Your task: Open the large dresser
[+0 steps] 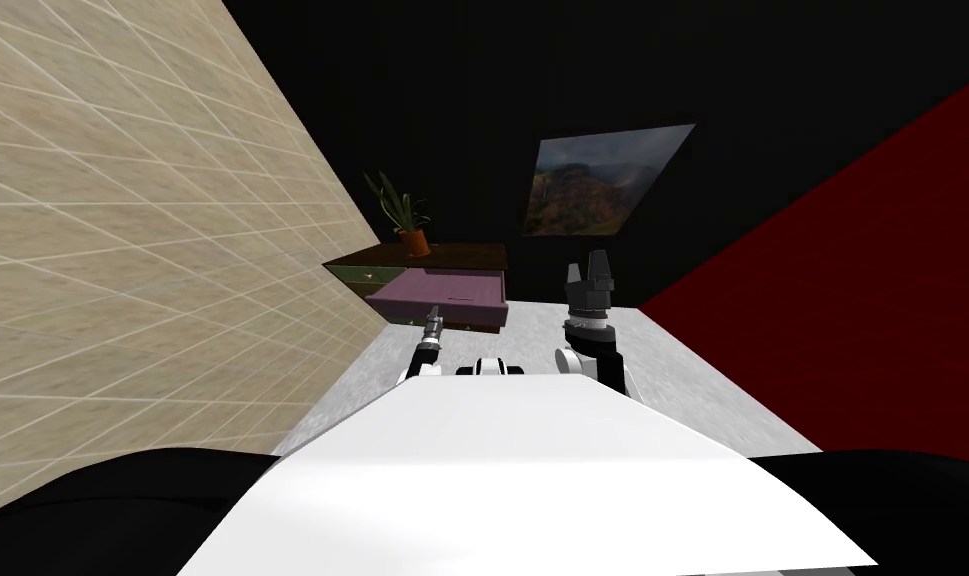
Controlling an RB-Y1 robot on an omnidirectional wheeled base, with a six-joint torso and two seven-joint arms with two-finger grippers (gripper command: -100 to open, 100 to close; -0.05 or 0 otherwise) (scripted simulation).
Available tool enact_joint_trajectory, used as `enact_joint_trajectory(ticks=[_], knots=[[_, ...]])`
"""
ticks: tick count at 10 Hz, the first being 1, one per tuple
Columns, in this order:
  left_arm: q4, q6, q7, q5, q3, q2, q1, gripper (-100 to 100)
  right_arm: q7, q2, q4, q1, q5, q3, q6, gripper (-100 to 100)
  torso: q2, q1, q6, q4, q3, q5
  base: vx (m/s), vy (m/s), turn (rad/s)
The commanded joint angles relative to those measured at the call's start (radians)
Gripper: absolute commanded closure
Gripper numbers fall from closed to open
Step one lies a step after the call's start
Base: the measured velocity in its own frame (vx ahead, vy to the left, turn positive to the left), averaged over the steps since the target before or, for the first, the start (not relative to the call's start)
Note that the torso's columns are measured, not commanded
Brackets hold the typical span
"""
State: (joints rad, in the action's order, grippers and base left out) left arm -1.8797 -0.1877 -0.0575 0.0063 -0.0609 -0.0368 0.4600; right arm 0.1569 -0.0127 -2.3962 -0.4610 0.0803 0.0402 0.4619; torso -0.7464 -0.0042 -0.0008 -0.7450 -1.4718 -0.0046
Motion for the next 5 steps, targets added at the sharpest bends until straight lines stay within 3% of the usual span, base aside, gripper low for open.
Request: enact_joint_trajectory(ticks=[1,5], knots=[[0.003,0.002,0.000,0.000,0.000,0.000,0.002,0,0.000,0.000,0.000,0.000,0.000,0.000,0.000,0,0.002,0.001,0.000,0.002,-0.001,0.002,0.000,0.000,0.000],[0.007,0.006,0.000,0.000,0.000,0.000,0.004,0,0.000,0.000,0.000,0.000,0.000,0.000,0.000,0,0.008,0.004,0.001,0.006,-0.004,0.004,0.000,0.000,0.000]])
